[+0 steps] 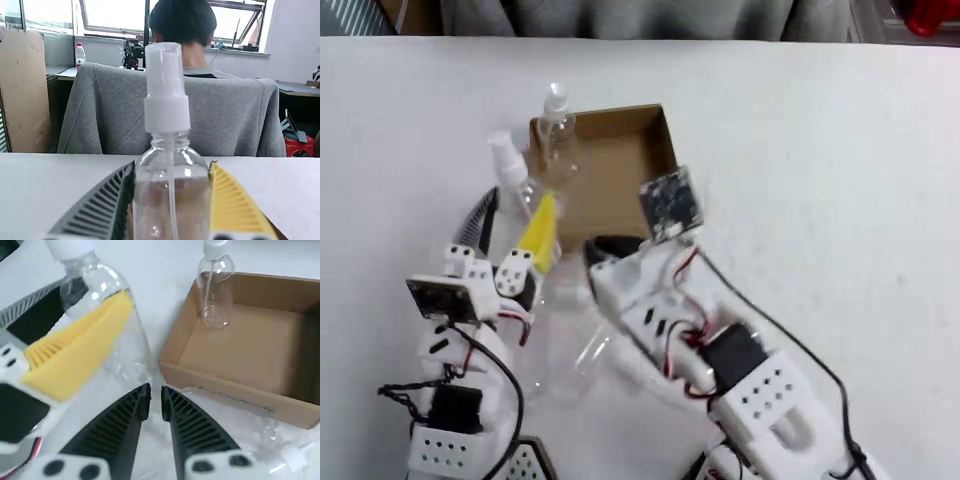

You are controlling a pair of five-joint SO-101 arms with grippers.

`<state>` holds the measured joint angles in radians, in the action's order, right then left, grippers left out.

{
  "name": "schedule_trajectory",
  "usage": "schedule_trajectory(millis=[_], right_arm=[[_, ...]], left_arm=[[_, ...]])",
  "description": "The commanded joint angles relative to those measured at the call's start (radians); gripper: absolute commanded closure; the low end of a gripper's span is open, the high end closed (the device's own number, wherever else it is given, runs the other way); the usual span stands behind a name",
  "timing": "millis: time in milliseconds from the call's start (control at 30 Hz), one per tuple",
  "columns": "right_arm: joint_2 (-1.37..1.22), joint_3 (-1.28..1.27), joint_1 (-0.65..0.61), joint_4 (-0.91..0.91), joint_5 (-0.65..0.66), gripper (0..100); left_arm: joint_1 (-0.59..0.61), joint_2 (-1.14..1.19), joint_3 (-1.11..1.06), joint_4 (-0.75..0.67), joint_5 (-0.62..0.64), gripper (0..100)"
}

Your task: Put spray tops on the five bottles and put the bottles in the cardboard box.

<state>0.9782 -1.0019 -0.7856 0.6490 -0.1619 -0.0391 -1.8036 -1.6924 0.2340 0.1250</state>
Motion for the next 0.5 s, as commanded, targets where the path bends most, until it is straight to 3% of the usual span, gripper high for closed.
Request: schedule_trajectory(millis=[0,300,467], right_arm=[[0.03,-0.129,-0.091,-0.216,0.069,98.4],[0.022,-0.287,-0.114,-0.47,0.074,98.4],[0.022,-0.381,-0.116,-0.645,0.074,98.4]], left_arm=[[0.013,-0.024,0.097,0.052,0.031,98],[0.016,-0.019,0.143,0.083,0.031,98],[0.016,0.124,0.252,0.118,0.031,98]])
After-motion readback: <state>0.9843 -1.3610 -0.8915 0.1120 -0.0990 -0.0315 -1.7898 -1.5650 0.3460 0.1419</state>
